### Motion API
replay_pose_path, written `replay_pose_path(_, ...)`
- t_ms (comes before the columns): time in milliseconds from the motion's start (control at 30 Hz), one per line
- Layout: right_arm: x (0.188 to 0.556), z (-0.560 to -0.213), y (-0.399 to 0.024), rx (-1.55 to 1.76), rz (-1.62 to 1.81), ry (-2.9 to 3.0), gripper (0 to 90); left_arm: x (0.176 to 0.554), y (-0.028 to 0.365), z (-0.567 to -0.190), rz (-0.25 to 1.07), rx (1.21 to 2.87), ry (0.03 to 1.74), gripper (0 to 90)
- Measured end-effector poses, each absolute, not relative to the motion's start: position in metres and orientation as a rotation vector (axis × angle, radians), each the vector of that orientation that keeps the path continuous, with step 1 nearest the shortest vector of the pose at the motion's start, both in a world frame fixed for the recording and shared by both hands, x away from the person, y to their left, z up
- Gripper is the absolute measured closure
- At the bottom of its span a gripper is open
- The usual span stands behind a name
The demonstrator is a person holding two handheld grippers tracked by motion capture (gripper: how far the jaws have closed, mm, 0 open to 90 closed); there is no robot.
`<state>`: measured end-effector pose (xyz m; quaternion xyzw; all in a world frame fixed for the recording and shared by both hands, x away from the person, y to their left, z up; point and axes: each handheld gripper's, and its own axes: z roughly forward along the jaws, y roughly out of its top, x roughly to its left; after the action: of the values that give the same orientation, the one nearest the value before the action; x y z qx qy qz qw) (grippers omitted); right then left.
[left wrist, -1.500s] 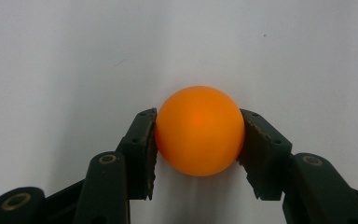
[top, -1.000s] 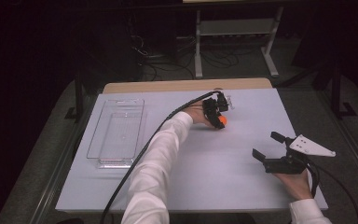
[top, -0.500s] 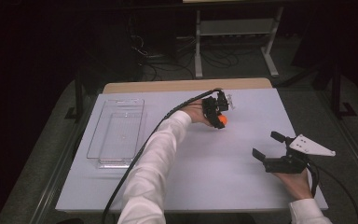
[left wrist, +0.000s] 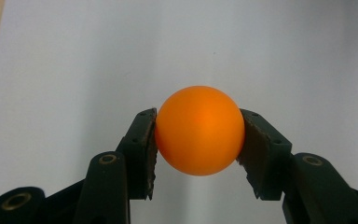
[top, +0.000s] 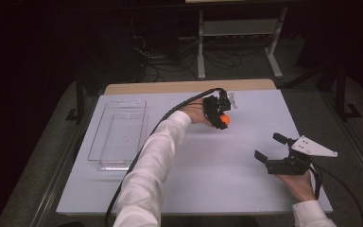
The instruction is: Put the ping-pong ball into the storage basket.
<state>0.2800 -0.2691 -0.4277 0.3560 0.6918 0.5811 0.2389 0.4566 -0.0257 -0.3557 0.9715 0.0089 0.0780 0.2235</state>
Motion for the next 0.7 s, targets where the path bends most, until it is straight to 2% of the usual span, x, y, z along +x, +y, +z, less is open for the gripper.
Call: replay_pose_path(700, 0.281, -0.429, -0.266, 0.971, 1.575, 1.916, 0.0, 0.438, -0.003, -0.324, 0.251, 2.693, 0.014, 50.7)
